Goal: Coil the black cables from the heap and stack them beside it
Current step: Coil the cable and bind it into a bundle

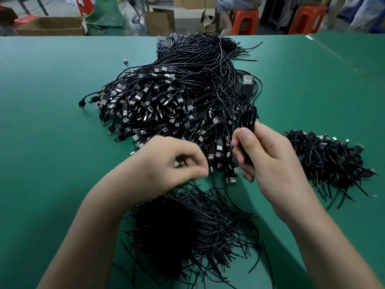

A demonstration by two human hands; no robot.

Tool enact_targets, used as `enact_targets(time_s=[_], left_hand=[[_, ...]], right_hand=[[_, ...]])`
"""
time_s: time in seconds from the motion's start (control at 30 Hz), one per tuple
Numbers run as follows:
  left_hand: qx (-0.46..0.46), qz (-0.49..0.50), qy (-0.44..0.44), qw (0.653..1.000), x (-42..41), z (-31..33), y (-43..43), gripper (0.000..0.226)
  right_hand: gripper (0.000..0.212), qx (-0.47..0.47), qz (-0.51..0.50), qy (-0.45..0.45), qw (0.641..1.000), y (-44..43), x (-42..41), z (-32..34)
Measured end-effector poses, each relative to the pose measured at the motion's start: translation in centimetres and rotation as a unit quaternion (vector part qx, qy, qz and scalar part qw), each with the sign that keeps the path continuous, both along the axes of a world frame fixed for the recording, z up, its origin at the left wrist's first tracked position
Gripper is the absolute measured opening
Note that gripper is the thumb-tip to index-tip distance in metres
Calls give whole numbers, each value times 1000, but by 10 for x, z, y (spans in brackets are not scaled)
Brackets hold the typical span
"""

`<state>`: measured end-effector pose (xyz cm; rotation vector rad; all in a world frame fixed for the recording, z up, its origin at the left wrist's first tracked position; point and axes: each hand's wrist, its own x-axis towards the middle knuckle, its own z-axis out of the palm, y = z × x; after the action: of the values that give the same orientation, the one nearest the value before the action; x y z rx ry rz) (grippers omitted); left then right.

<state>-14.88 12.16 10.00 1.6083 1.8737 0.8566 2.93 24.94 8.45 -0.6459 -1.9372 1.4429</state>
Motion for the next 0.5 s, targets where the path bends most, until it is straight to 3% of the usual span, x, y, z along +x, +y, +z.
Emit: enact_targets(time_s=[0.2,0.5], left_hand=[[112,157,-166,967,12,-1,10,12],[135,192,-344,909,40,-8,26,17]], right_hand=[[33,8,15,-15,1000,-7,-1,1],[29,74,37,-45,996,-28,-10,-3]])
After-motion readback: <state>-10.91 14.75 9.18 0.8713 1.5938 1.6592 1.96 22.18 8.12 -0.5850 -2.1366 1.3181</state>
